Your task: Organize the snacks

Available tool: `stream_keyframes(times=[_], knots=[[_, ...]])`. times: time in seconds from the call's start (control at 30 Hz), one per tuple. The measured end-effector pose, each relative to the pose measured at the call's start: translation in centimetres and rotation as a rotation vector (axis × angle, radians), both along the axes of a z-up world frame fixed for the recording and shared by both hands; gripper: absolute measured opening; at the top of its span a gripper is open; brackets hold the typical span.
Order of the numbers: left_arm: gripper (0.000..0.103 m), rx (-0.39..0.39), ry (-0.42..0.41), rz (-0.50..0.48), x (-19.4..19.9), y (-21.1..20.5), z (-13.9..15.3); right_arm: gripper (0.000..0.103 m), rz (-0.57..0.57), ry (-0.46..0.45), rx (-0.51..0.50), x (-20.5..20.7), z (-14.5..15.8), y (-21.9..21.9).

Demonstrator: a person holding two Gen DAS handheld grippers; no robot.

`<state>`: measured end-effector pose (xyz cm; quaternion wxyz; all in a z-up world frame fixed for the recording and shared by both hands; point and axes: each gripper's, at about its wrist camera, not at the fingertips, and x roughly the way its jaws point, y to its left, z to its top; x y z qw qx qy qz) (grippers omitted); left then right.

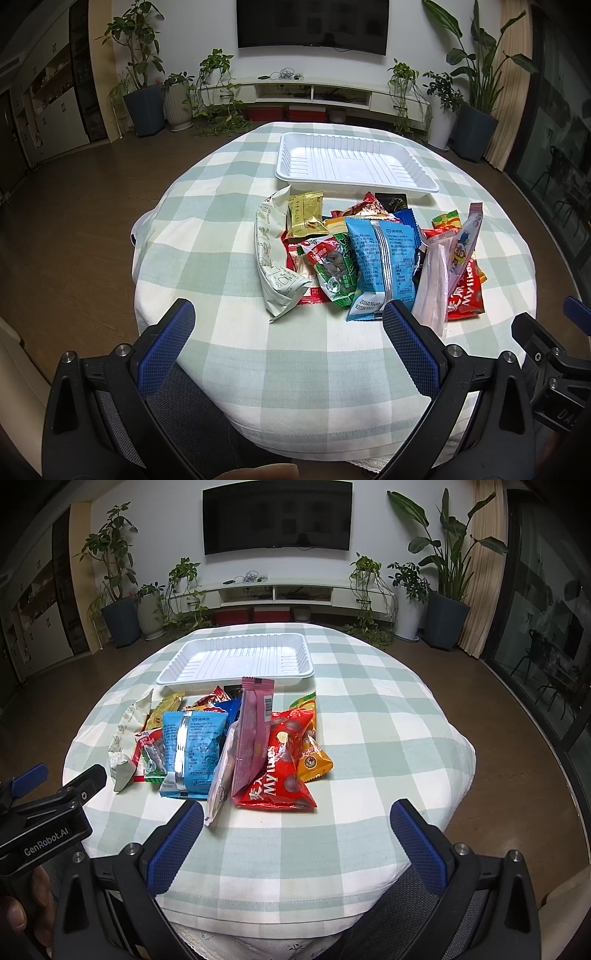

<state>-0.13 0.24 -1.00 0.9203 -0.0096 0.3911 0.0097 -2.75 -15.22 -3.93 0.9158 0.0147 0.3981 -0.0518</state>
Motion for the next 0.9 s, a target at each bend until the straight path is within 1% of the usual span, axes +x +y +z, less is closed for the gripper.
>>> stream_keyframes(times=[0.77,0.9], knots=[[0.103,0.001,0.003,0.000,0.05,0.00,0.00,0.103,0.002,0.001,0.003,0.03,0.02,-0.01],[0.103,-0.007,0.007,0.002,-0.06,0.18,-0.66,0.103,0.002,0.000,0.005,0.08,0.07,-0.02]])
